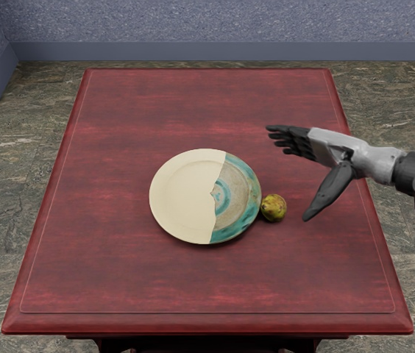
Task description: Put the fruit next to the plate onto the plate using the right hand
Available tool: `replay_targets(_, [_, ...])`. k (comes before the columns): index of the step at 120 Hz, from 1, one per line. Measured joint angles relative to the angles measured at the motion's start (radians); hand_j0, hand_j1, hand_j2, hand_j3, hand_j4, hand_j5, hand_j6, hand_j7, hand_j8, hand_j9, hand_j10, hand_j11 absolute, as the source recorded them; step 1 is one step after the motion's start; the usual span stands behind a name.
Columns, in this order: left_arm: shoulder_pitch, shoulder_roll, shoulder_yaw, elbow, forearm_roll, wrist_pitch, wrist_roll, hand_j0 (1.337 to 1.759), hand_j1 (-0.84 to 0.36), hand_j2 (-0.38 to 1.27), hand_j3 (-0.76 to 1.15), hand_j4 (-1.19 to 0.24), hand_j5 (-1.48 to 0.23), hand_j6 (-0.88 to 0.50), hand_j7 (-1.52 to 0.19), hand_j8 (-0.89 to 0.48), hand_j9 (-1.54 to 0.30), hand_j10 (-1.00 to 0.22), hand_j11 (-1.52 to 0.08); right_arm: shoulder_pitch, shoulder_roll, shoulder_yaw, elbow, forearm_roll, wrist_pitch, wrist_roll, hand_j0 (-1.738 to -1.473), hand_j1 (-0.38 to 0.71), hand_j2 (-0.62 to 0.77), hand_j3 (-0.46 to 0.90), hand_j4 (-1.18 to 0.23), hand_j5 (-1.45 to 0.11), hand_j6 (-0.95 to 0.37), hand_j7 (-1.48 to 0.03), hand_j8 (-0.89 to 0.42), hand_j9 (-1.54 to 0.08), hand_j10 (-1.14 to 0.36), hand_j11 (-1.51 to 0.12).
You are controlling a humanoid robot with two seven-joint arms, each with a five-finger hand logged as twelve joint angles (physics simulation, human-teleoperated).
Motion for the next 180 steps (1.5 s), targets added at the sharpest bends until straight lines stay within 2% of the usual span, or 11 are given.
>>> replay_targets(22, [0.0,0.0,0.0,0.0,0.0,0.0,0.0,1.658,0.35,0.0,0.0,0.0,0.0,0.0,0.0,0.0,0.0,0.0,0.0,-0.105,0.035,-0.001,-0.002,0.0,-0.172,0.111,-1.658,-0.31,0.0,0.0,-0.04,-0.05,-0.04,-0.05,-0.04,-0.05,-0.04,-0.05])
replay_targets(41, [0.0,0.0,0.0,0.0,0.0,0.0,0.0,1.658,0.35,0.0,0.0,0.0,0.0,0.0,0.0,0.0,0.0,0.0,0.0,-0.187,0.077,-0.004,-0.011,0.001,-0.306,0.167,-1.658,-0.31,0.0,0.0,-0.04,-0.05,-0.04,-0.05,-0.04,-0.05,-0.04,-0.05])
replay_targets(66, [0.0,0.0,0.0,0.0,0.0,0.0,0.0,1.658,0.35,0.0,0.0,0.0,0.0,0.0,0.0,0.0,0.0,0.0,0.0,-0.234,0.125,-0.018,-0.022,-0.011,-0.348,0.223,-1.658,-0.31,0.0,0.0,-0.04,-0.05,-0.04,-0.05,-0.04,-0.05,-0.04,-0.05])
replay_targets(105, [0.0,0.0,0.0,0.0,0.0,0.0,0.0,1.658,0.35,0.0,0.0,0.0,0.0,0.0,0.0,0.0,0.0,0.0,0.0,-0.279,0.185,-0.021,-0.06,-0.038,-0.367,0.247,-1.658,-0.31,0.0,0.0,-0.04,-0.05,-0.04,-0.05,-0.04,-0.05,-0.04,-0.05])
replay_targets(113, [0.0,0.0,0.0,0.0,0.0,0.0,0.0,1.658,0.35,0.0,0.0,0.0,0.0,0.0,0.0,0.0,0.0,0.0,0.0,-0.286,0.196,-0.022,-0.065,-0.042,-0.37,0.262,-1.658,-0.3,-0.01,0.0,-0.04,-0.05,-0.04,-0.05,-0.04,-0.05,-0.04,-0.05])
replay_targets(130, [0.0,0.0,0.0,0.0,0.0,0.0,0.0,1.658,0.35,0.0,0.0,0.0,0.0,0.0,0.0,0.0,0.0,0.0,0.0,-0.294,0.209,-0.028,-0.075,-0.089,-0.371,0.277,-1.658,-0.15,-0.03,0.0,-0.16,-0.21,-0.16,-0.21,-0.16,-0.21,-0.16,-0.21])
replay_targets(143, [0.0,0.0,0.0,0.0,0.0,0.0,0.0,1.658,0.35,0.0,0.0,0.0,0.0,0.0,0.0,0.0,0.0,0.0,0.0,-0.296,0.214,-0.033,-0.081,-0.106,-0.372,0.28,-1.658,-0.08,-0.04,0.0,-0.22,-0.29,-0.22,-0.29,-0.22,-0.29,-0.22,-0.29])
replay_targets(180, [0.0,0.0,0.0,0.0,0.0,0.0,0.0,1.658,0.35,0.0,0.0,0.0,0.0,0.0,0.0,0.0,0.0,0.0,0.0,-0.309,0.246,-0.041,-0.108,-0.149,-0.405,0.285,-1.658,-0.02,-0.05,0.0,-0.28,-0.36,-0.28,-0.36,-0.28,-0.36,-0.28,-0.36])
